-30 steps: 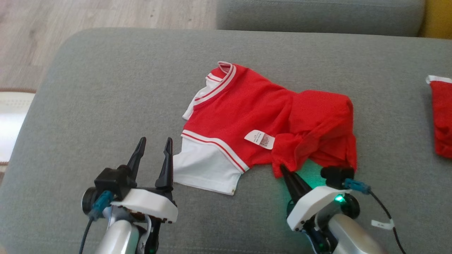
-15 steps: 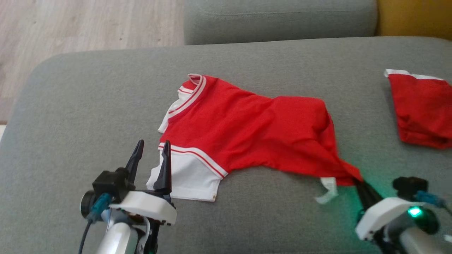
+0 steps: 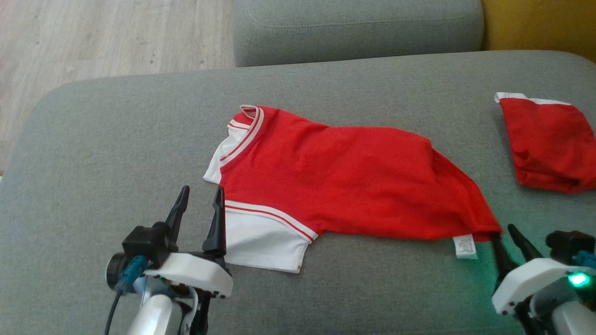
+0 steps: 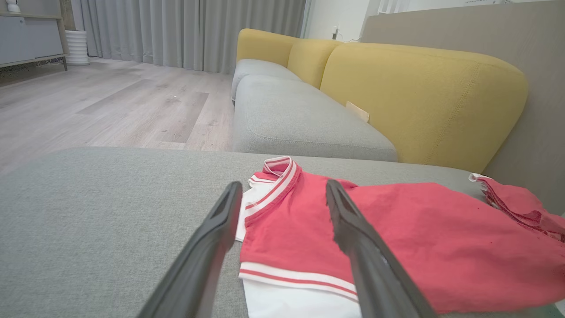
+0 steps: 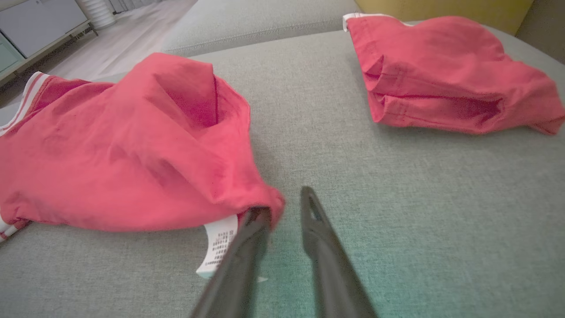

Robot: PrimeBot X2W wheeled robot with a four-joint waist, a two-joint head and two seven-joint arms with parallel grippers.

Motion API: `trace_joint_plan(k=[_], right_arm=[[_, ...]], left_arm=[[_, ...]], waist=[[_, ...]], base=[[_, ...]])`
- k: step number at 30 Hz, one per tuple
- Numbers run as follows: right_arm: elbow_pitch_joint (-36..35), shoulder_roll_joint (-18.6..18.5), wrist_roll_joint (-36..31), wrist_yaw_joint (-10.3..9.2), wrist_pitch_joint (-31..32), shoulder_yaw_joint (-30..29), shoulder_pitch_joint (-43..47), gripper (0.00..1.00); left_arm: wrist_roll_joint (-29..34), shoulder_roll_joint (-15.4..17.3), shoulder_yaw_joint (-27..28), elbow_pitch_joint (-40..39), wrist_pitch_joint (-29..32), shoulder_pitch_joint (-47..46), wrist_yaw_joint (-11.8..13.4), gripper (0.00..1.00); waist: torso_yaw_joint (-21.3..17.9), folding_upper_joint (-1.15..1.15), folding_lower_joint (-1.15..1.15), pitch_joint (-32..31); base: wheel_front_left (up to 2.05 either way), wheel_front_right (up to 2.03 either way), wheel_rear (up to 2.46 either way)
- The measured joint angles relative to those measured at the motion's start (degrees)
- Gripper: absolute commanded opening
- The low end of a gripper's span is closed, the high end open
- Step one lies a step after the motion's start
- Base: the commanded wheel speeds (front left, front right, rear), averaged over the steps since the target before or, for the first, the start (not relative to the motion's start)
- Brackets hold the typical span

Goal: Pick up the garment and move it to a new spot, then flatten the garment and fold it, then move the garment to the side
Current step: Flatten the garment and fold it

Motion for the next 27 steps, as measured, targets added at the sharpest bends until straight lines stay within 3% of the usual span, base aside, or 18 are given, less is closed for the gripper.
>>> trace_joint_plan(k=[6,15,27], right_arm=[[-7.1,3.9,-2.9,0.00,-3.6,0.8,1.7,1.00],[-15.8,7.1,-4.1,0.00,-8.9,10.3,2.4,1.00],[-12.2,7.6,-5.0,0.00,-9.6,21.5,1.1,1.00]], left_arm=[[0.3,0.0,0.2,0.0,0.0,0.4,-0.1,1.00],[0.4,0.0,0.6,-1.2,0.0,1.2,-0.5,1.00],[0.3,0.0,0.0,-1.8,0.0,2.2,-0.5,1.00]], waist=[[0.4,0.00,0.00,-0.6],[1.3,0.00,0.00,-1.7],[4.6,0.00,0.00,-1.8]], base=[[0.00,0.00,0.00],[0.00,0.00,0.00],[0.00,0.00,0.00]])
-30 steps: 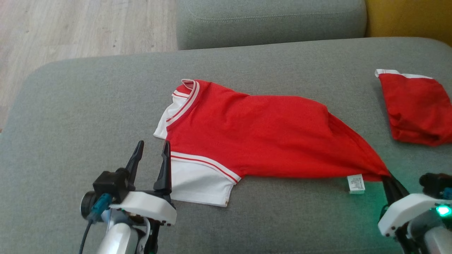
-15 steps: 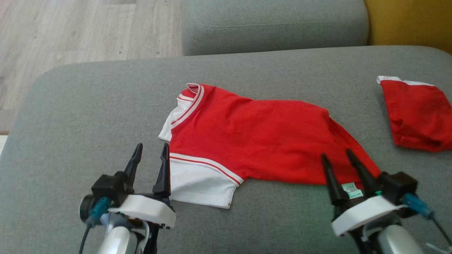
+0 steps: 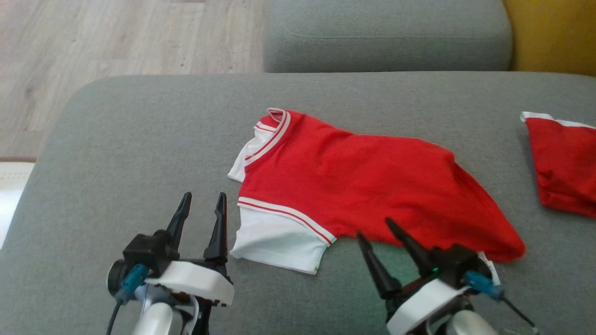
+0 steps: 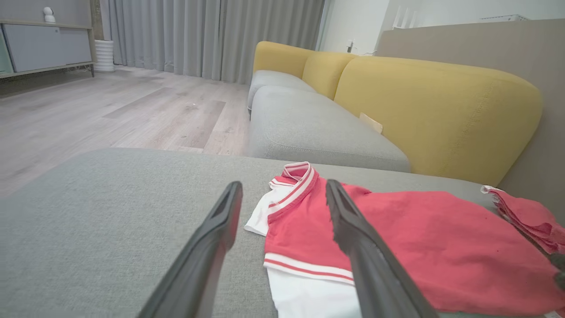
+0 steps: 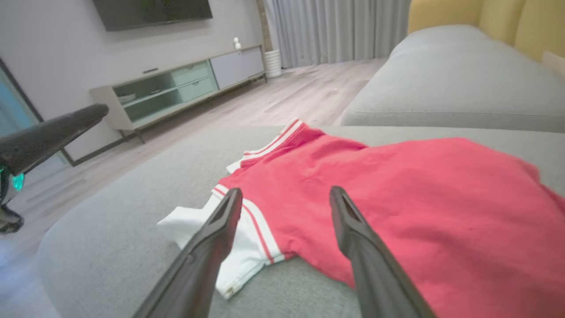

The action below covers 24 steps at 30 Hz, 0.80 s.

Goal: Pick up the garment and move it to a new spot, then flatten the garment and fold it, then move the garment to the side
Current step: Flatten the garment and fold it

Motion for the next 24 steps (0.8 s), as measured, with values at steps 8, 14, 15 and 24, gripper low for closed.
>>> trace_joint_plan(k=[8,14,15,24], right_arm=[[4.2,-2.4,1.6,0.00,1.0,10.5,-6.9,1.00],[10.7,-3.8,3.8,0.00,3.9,19.5,-11.6,1.00],[10.7,-3.8,3.8,0.00,3.9,19.5,-11.6,1.00],[20.8,-4.9,5.1,0.00,4.8,25.3,-17.9,1.00]], left_arm=[[0.0,0.0,-0.4,0.0,0.0,-0.2,0.0,1.00],[0.0,0.0,-0.9,0.2,0.0,-0.6,0.0,1.00],[0.0,0.0,-0.9,0.2,0.0,-0.6,0.0,1.00],[-0.2,0.0,-2.0,0.3,0.0,-1.7,0.0,1.00]], waist=[[4.0,0.00,0.00,1.8],[7.4,0.00,0.00,3.5],[7.4,0.00,0.00,3.5],[11.1,0.00,0.00,5.8]], base=[[0.00,0.00,0.00],[0.00,0.00,0.00],[0.00,0.00,0.00],[0.00,0.00,0.00]])
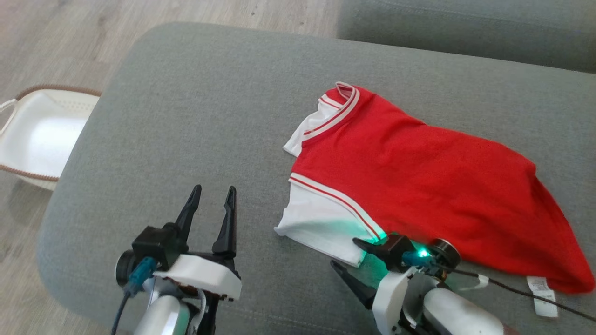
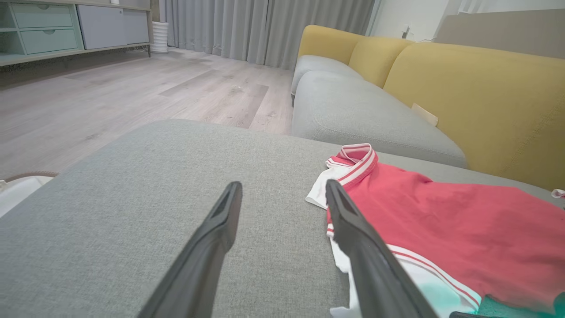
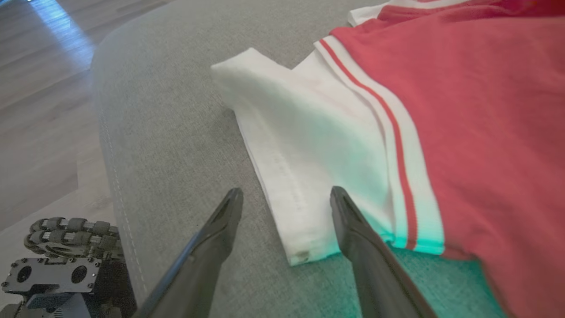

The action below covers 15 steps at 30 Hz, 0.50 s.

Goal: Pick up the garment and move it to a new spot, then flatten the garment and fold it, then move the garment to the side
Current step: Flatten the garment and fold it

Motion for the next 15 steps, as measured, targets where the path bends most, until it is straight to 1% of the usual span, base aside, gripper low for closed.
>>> trace_joint_plan(k=[3,11,12,13,15], right_arm=[[3.1,0.0,-0.1,0.00,0.1,1.3,-1.5,1.00],[7.1,1.1,1.9,0.00,0.1,4.8,-5.8,1.00],[7.3,1.2,2.6,0.00,0.2,5.4,-6.2,0.45],[7.5,1.2,3.1,0.00,0.2,6.0,-6.6,0.00],[8.0,1.2,4.1,0.00,0.2,6.8,-7.5,0.00]], left_arm=[[-0.3,0.0,-0.1,0.0,0.0,-0.2,0.0,1.00],[-0.4,0.0,-0.1,-0.1,0.0,-1.0,0.1,1.00],[-0.4,0.0,-0.1,-0.1,0.0,-1.0,0.1,1.00],[-0.4,0.0,0.0,-0.1,0.0,-1.1,0.1,1.00],[-0.4,0.0,0.0,-0.1,0.0,-1.3,0.4,1.00]], waist=[[0.6,0.00,0.00,0.7],[0.7,0.00,0.00,2.3],[0.6,0.00,0.00,2.4],[0.5,0.00,0.00,2.5],[0.1,0.00,0.00,2.5]], base=[[0.00,0.00,0.00],[0.00,0.00,0.00],[0.00,0.00,0.00],[0.00,0.00,0.00],[0.00,0.00,0.00]])
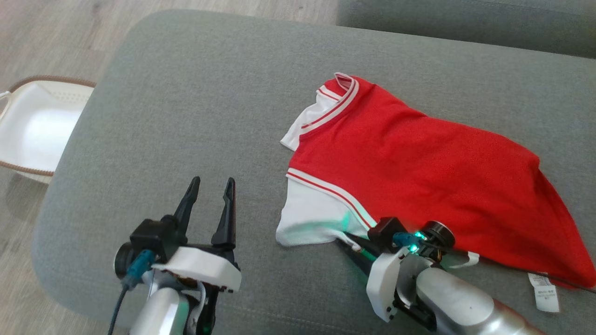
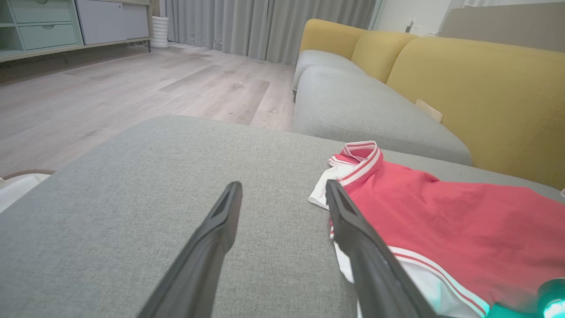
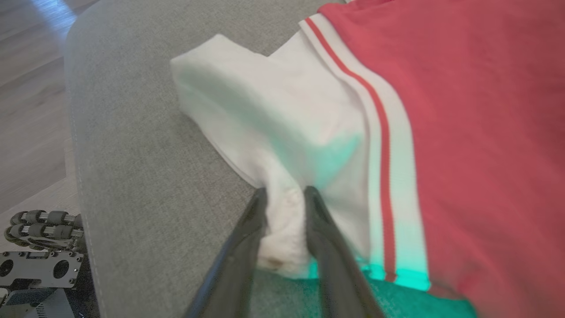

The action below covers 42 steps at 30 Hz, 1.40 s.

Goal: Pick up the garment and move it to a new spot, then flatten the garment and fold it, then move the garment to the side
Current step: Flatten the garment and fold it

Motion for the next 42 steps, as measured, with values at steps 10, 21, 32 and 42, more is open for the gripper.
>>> trace_joint_plan(k=[10,21,32,42], right_arm=[[-1.1,-1.6,2.3,0.00,-4.5,1.8,-1.2,0.00],[-8.7,-15.6,3.6,0.00,-1.6,-6.9,-21.7,0.00],[9.2,-25.4,-2.3,0.00,3.9,-9.9,-45.9,1.00],[20.7,-17.1,-3.5,0.00,-2.7,-12.2,-43.5,1.00]], left_arm=[[-0.5,0.0,0.1,0.0,0.0,-0.6,0.2,1.00],[-0.6,0.0,-0.3,-0.9,0.0,-1.1,0.1,1.00],[-3.1,-0.1,-3.1,-1.3,0.0,-5.9,0.2,1.00],[-2.9,-0.3,-2.0,-0.8,0.0,-6.7,0.2,1.00]], waist=[[-3.3,0.00,0.00,-1.5],[-3.8,0.00,0.00,1.7],[1.7,0.00,0.00,8.1],[0.2,0.00,0.00,8.2]], base=[[0.00,0.00,0.00],[0.00,0.00,0.00],[0.00,0.00,0.00],[0.00,0.00,0.00]])
